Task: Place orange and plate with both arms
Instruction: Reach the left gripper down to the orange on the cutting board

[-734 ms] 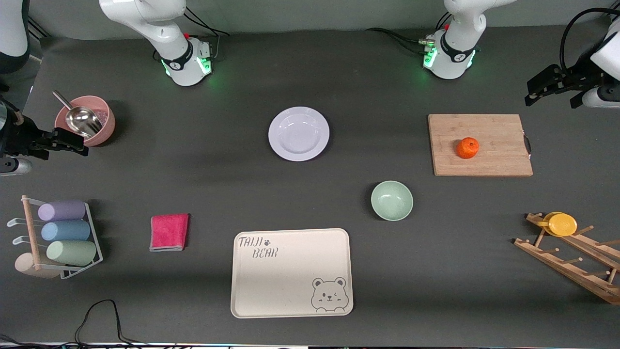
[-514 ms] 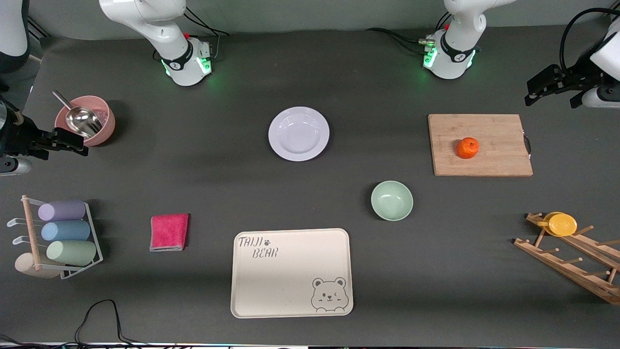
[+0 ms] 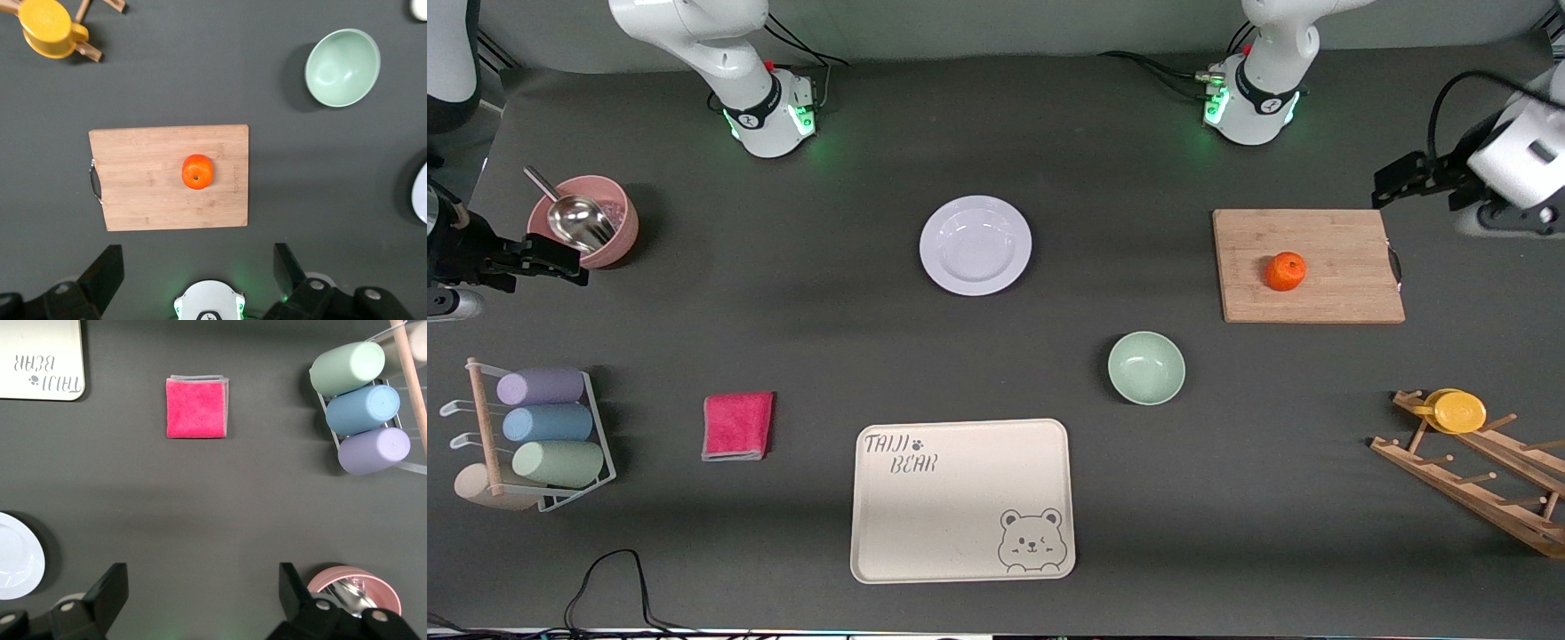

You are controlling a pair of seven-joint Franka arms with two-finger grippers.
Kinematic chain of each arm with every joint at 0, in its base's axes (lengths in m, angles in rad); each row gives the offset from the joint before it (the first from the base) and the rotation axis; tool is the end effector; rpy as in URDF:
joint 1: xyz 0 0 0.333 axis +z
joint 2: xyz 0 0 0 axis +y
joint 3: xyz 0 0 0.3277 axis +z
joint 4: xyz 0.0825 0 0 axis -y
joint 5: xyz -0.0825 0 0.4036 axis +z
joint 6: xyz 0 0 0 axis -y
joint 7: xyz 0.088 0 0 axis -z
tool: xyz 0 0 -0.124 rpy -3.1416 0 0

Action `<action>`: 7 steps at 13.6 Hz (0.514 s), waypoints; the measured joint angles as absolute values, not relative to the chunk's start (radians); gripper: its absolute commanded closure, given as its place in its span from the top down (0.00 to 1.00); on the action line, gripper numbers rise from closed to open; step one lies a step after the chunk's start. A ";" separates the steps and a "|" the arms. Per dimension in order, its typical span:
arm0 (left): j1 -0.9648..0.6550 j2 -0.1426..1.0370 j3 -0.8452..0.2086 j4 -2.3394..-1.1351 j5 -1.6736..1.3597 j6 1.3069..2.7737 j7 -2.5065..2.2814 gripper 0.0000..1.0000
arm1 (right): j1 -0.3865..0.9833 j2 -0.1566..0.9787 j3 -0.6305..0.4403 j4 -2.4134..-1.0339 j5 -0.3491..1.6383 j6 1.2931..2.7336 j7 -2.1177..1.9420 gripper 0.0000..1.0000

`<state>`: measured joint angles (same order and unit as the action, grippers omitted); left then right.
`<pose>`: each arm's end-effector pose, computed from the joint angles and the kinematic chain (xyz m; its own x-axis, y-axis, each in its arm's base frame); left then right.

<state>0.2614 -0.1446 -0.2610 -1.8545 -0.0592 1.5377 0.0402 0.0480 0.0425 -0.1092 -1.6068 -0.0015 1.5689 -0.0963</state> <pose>0.5122 -0.0142 0.5550 0.9840 -0.0326 -0.1750 -0.0281 -0.9992 0.0285 0.5818 -0.0347 0.5770 0.9962 0.0350 -0.0803 0.0350 -0.9994 -0.0016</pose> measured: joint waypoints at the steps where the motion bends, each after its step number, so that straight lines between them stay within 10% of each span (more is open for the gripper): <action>1: 0.262 -0.146 -0.259 -1.913 -0.058 1.585 0.039 1.00 | 0.052 0.022 -0.107 -1.630 0.004 1.569 -0.081 1.00; 7: 0.260 -0.286 -0.264 -2.422 -0.055 2.095 0.039 1.00 | 0.267 -0.215 -0.094 -1.839 0.024 1.593 0.225 1.00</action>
